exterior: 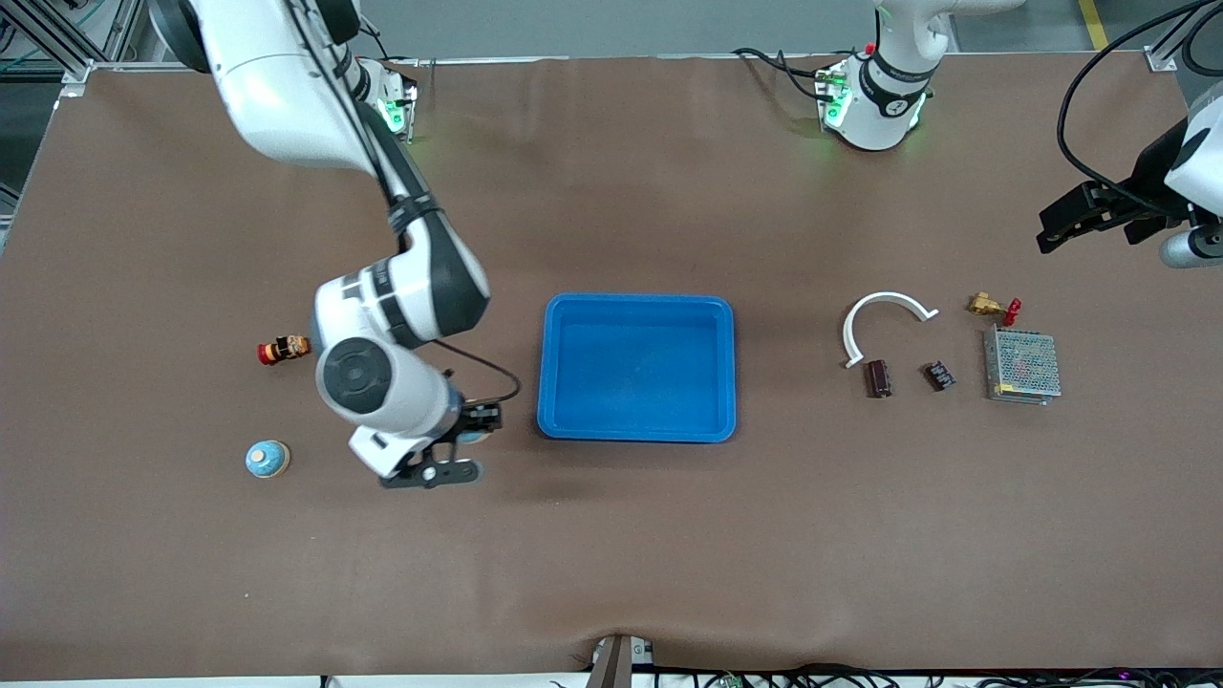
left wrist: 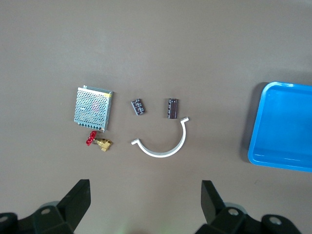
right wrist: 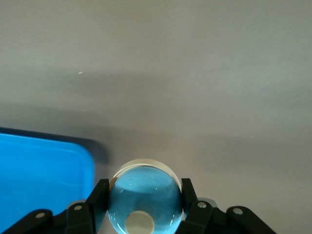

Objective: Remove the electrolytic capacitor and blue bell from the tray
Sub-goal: 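Carry the bell beside the first bell and lower it with the right gripper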

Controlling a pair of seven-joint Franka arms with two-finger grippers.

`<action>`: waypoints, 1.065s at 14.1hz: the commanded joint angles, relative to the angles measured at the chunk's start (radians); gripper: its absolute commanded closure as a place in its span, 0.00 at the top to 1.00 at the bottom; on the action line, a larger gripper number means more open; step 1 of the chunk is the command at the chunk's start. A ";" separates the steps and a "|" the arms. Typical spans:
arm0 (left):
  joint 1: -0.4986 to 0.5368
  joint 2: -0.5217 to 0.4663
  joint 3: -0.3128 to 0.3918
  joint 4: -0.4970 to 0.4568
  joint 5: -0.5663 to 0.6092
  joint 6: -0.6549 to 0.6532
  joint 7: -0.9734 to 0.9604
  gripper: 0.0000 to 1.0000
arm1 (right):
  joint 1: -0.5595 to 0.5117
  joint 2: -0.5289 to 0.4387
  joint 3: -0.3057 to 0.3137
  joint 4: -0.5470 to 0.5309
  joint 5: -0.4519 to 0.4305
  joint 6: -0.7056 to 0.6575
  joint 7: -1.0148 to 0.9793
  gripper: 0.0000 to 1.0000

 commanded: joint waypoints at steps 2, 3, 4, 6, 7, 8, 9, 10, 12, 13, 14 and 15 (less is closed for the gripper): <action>-0.004 -0.021 0.005 -0.008 -0.016 0.004 0.013 1.00 | -0.094 -0.017 0.016 -0.011 -0.015 -0.014 -0.234 0.48; -0.004 -0.021 0.005 -0.008 -0.016 0.004 0.013 1.00 | -0.120 -0.015 0.016 -0.014 -0.015 -0.014 -0.284 0.48; -0.004 -0.023 0.005 -0.009 -0.016 0.002 0.013 1.00 | -0.145 -0.013 0.016 -0.015 -0.015 -0.014 -0.341 0.49; -0.004 -0.023 0.005 -0.008 -0.016 0.002 0.013 1.00 | -0.183 -0.007 0.015 -0.021 -0.015 -0.013 -0.459 0.48; -0.006 -0.023 0.005 -0.009 -0.016 0.002 0.013 1.00 | -0.202 -0.006 0.015 -0.029 -0.015 -0.010 -0.505 0.49; -0.006 -0.023 0.005 -0.008 -0.016 0.002 0.013 1.00 | -0.223 -0.004 0.016 -0.032 -0.015 -0.008 -0.567 0.48; -0.006 -0.023 0.005 -0.008 -0.016 0.002 0.013 1.00 | -0.242 -0.004 0.016 -0.037 -0.015 -0.006 -0.625 0.49; -0.006 -0.023 0.005 -0.008 -0.016 0.001 0.013 1.00 | -0.260 -0.004 0.016 -0.052 -0.013 0.000 -0.673 0.48; -0.004 -0.023 -0.002 -0.009 -0.016 0.001 0.013 1.00 | -0.286 -0.004 0.016 -0.076 -0.012 0.010 -0.755 0.48; -0.004 -0.023 -0.002 -0.009 -0.016 0.001 0.011 1.00 | -0.303 -0.004 0.016 -0.083 -0.012 0.024 -0.795 0.48; -0.004 -0.024 -0.002 -0.009 -0.016 0.001 0.011 1.00 | -0.317 -0.003 0.016 -0.092 -0.010 0.039 -0.837 0.48; -0.004 -0.024 -0.002 -0.009 -0.016 0.001 0.011 1.00 | -0.326 -0.001 0.016 -0.107 -0.007 0.058 -0.866 0.48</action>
